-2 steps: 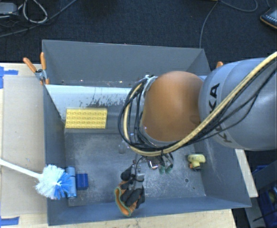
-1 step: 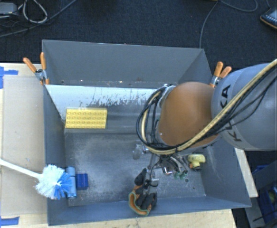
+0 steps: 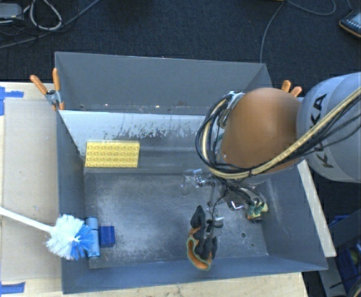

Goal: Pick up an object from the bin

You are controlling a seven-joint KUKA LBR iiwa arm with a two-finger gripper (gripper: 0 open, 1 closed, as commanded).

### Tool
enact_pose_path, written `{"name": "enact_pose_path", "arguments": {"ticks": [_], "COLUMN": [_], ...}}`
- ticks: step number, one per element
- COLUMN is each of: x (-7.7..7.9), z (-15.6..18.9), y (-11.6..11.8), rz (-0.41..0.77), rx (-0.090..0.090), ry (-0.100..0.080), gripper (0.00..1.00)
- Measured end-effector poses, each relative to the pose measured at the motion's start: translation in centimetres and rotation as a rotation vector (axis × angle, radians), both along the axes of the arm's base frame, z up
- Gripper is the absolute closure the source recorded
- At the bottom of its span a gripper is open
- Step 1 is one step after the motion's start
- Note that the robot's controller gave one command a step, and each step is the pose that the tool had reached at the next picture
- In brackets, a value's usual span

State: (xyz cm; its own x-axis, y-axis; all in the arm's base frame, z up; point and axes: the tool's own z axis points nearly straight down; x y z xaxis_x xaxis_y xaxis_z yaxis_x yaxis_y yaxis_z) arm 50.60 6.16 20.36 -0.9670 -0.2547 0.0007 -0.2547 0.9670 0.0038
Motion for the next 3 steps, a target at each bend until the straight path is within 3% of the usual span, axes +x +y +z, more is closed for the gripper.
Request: {"name": "enact_pose_path", "arguments": {"ticks": [1,2,3], "x": [5.2,4.8,7.3], "z": [-0.2,-1.1,-2.9], "y": [-1.8,-2.5,-1.5], "rz": [-0.202,-0.344,-0.133], "rx": [-0.003,-0.002,-0.001], "ry": [0.004,-0.001,-0.003], "gripper": [0.0,0.0,1.0]}}
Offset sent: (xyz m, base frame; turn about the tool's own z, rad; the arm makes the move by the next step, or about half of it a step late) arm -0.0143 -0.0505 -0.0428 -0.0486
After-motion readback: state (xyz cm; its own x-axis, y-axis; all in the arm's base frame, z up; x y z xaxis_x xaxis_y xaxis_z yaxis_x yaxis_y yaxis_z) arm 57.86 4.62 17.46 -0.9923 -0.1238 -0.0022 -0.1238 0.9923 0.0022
